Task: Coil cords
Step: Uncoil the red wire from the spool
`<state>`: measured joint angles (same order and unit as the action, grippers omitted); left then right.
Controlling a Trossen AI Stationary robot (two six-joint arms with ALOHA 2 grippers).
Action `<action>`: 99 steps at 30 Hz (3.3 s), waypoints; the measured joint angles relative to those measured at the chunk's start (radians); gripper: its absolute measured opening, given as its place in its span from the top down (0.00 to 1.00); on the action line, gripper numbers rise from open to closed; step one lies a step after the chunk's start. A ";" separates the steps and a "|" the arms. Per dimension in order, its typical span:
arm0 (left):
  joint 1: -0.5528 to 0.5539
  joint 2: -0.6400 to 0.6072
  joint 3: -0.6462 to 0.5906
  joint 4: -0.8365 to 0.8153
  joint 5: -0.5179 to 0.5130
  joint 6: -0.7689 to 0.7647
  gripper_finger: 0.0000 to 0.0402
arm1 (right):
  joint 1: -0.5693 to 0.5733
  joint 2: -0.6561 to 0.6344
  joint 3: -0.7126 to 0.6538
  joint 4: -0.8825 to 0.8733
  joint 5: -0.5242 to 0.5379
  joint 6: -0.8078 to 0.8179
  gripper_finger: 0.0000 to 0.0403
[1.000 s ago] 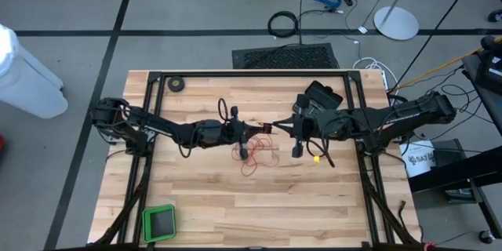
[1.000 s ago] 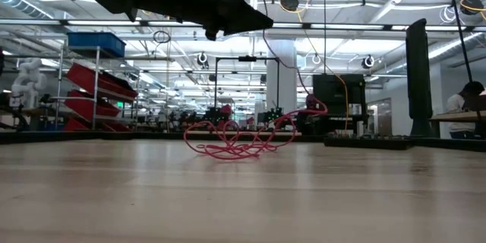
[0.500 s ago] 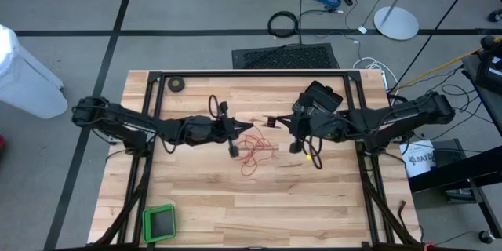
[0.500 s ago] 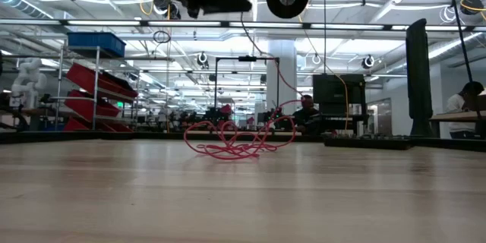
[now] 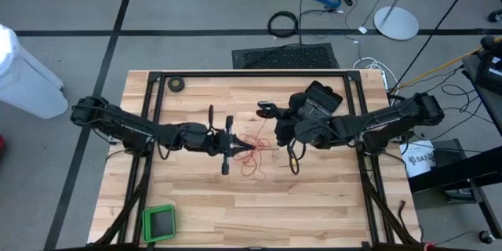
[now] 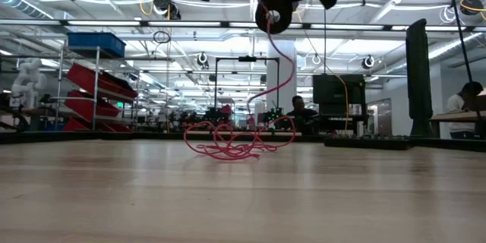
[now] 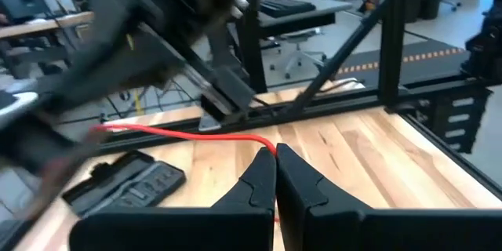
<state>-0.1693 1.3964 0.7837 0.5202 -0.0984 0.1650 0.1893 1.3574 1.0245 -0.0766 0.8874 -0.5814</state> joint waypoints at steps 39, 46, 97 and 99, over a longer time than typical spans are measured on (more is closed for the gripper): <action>0.093 0.106 0.000 -0.216 -0.063 -0.080 0.60 | 0.065 -0.080 0.000 0.127 -0.174 -0.080 1.00; 0.079 -0.087 0.000 -0.314 -0.083 -0.079 0.56 | 0.117 -0.098 0.000 0.076 -0.182 -0.152 1.00; -0.067 -0.051 0.000 -0.131 -0.337 0.028 0.56 | 0.158 -0.096 0.000 0.082 -0.363 -0.428 1.00; -0.067 -0.078 0.000 -0.158 -0.337 0.030 0.56 | 0.165 -0.096 0.000 0.086 -0.362 -0.428 1.00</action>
<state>-0.2359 1.3186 0.7837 0.3619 -0.4358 0.1951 0.3543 1.2610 1.0245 0.0095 0.5259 -1.0097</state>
